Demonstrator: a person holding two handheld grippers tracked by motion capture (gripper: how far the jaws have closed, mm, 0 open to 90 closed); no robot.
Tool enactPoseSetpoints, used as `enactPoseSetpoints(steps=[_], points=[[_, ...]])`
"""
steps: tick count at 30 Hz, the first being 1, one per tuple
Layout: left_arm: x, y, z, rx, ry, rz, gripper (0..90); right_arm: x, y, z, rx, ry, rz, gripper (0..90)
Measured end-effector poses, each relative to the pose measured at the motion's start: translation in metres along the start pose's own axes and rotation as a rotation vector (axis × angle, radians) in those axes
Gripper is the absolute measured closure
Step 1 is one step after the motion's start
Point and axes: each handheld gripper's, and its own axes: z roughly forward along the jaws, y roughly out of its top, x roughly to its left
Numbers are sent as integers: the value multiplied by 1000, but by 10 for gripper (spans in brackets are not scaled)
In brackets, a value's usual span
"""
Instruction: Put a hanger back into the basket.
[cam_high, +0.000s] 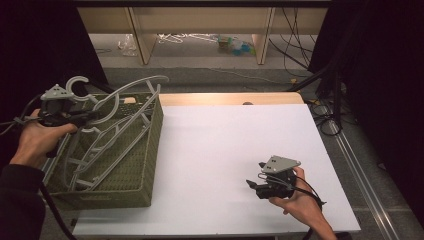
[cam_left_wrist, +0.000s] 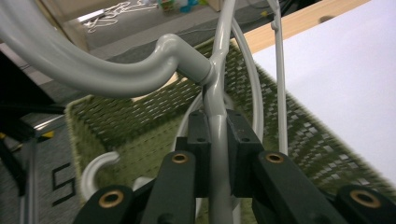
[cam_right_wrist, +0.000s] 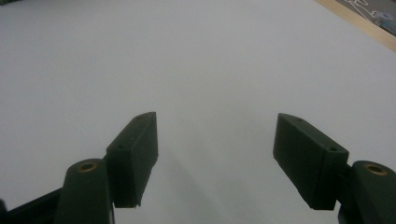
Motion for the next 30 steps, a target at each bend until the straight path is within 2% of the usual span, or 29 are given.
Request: enactPoseSetpoints(steps=[3,8,13,21,26,30], points=[[9,-9,5,15,21,-6,813,0,0,1,4,3,2,316],[17,-21,9,31,38,-28,813,0,0,1,4,6,2,315],[25,-35,13,59,62,-34,813,0,-1,2,7,9,0,315],[27,-46,22,89,67,-47,812,1,-1,3,14,16,0,314],[26,-47,29,111,54,-51,811,1,-1,3,18,18,1,312],[20,-49,38,132,33,-49,810,1,-2,3,22,18,-6,311]])
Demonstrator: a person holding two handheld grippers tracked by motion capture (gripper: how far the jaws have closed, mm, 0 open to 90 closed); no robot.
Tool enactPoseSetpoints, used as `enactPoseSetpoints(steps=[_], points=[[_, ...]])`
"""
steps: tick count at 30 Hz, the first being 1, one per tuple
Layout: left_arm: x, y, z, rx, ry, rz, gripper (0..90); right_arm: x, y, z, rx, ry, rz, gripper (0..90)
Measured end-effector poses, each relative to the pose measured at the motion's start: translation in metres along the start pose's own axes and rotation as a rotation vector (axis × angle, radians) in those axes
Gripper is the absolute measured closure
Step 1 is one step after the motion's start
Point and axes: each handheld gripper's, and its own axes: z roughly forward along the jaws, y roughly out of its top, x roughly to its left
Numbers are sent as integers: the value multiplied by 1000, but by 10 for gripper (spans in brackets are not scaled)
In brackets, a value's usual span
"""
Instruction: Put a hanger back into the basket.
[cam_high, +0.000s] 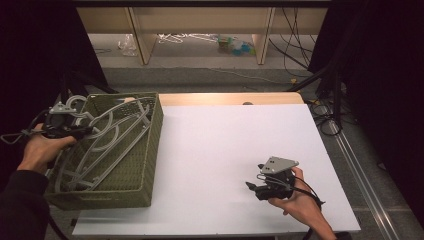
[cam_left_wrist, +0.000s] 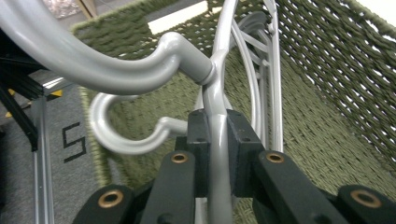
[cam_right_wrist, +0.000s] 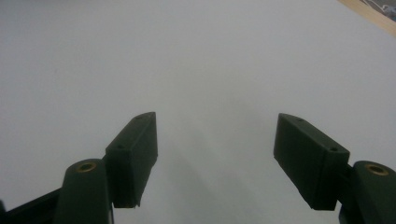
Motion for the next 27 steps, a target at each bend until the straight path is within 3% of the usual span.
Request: enactPoseSetpoints(steps=[3,5,9,12,17,27], points=[[-3,-4,9,29,-9,-33,809,0,0,0,-1,-2,-2,312],[-5,-8,18,40,-19,-33,808,0,0,0,3,1,-5,311],[-5,-15,30,80,-7,-5,808,-1,0,0,-3,-3,-3,311],[-1,-22,37,100,-3,-44,807,-1,-1,1,4,1,3,312],[3,-26,40,137,27,-56,774,-1,-1,0,1,3,1,312],[4,-30,28,96,42,-83,655,-1,-1,0,-1,1,4,312]])
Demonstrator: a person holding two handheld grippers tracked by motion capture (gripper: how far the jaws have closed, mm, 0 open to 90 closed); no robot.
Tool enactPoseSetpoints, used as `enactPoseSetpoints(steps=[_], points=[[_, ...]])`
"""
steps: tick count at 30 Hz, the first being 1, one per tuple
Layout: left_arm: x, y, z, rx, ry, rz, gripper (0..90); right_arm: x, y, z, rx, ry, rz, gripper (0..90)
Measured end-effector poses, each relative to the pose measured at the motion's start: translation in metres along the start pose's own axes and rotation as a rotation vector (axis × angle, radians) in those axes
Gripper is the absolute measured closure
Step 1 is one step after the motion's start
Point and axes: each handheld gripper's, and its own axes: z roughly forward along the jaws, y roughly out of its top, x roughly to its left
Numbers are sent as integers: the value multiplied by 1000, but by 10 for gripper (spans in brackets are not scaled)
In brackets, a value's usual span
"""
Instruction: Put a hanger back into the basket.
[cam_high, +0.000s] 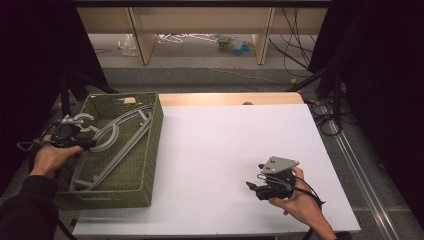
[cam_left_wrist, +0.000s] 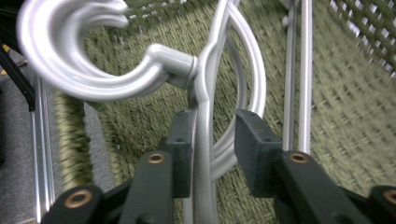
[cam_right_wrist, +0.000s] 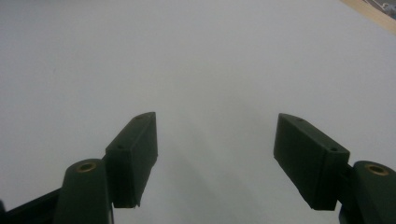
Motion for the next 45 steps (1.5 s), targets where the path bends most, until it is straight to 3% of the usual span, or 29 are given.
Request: enactPoseSetpoints(steps=[5,7,9,10,12,13,15,17,19,21,25,31,34,39,41,42,45], points=[[-5,0,-16,-76,12,-30,551,0,0,0,-2,-3,4,311],[-12,0,-22,-108,1,-19,472,0,0,-1,-3,-8,10,311],[-25,-3,-32,-126,-4,27,428,0,0,-1,-9,-13,9,311],[-25,-3,-32,-126,-4,27,408,0,0,-1,-9,-13,9,311],[-32,-4,-41,-167,-33,7,390,0,1,-1,-12,-15,9,311],[-33,-5,-47,-171,-53,22,378,1,1,-1,-13,-17,10,311],[-48,-6,-57,-271,-91,-28,355,2,1,-1,-16,-18,11,310],[-54,-6,-60,-284,-93,-21,345,2,1,-1,-16,-16,12,310],[-68,-7,-65,-324,-114,-8,336,3,1,0,-19,-16,13,310],[-83,-8,-68,-363,-157,5,329,3,0,0,-25,-18,16,309],[-108,-10,-68,-427,-234,-16,313,5,0,-1,-35,-17,25,307],[-125,-10,-69,-463,-250,-2,300,7,0,-2,-45,-15,30,305],[-136,-13,-67,-486,-286,-13,292,6,0,-1,-62,-13,30,300],[-163,-17,-61,-479,-317,37,297,9,-1,-1,-68,-11,44,278],[-172,-18,-59,-474,-330,39,295,9,0,-1,-79,-11,39,278],[-178,-18,-59,-472,-333,67,294,10,0,-1,-78,-7,52,278],[-190,-19,-59,-476,-365,79,291,11,1,0,-78,2,52,278]])
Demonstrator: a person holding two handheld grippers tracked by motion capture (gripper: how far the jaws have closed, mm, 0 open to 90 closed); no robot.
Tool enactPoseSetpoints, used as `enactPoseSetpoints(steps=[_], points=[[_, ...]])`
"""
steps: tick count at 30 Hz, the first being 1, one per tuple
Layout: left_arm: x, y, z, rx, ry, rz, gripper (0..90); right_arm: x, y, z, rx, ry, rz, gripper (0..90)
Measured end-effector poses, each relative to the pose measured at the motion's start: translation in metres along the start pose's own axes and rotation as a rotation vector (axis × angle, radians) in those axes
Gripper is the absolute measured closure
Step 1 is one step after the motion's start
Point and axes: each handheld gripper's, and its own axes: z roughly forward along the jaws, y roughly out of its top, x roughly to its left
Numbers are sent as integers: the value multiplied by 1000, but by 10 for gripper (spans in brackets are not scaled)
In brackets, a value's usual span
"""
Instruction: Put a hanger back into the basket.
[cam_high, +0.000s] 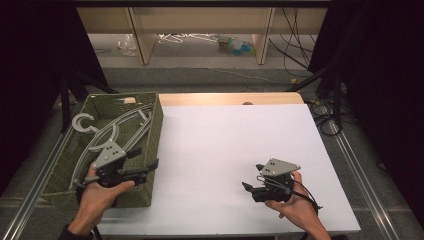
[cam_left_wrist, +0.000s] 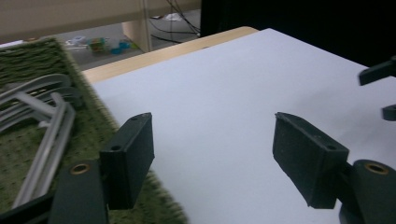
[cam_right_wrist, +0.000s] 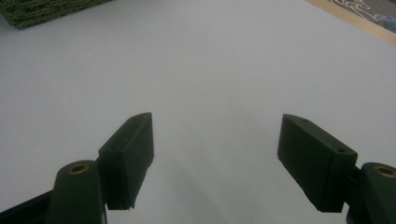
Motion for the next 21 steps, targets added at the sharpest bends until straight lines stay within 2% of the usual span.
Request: enactPoseSetpoints(steps=[4,5,6,10,11,12,13,14,16,19,21], points=[[-14,-2,5,-16,-31,17,289,0,0,1,-6,4,7,277],[-17,-4,6,-17,-40,18,288,0,0,1,-15,1,0,277],[-20,-6,8,-17,-45,35,286,0,0,1,-17,2,2,277],[-32,-15,14,-20,-86,38,264,0,-1,1,-30,5,15,274],[-34,-17,15,-27,-95,51,259,0,-1,1,-32,9,22,271],[-36,-19,16,-31,-96,55,254,0,-1,1,-35,5,24,267],[-37,-20,16,-33,-90,84,252,0,-1,1,-39,6,24,259],[-37,-22,16,-39,-82,88,252,0,-1,1,-41,10,28,255],[-39,-25,16,-57,-81,55,249,1,-2,1,-51,16,36,247],[-39,-27,14,-67,-82,76,244,2,-2,2,-63,26,37,230],[-40,-28,13,-71,-89,67,239,2,-3,2,-74,21,25,222]])
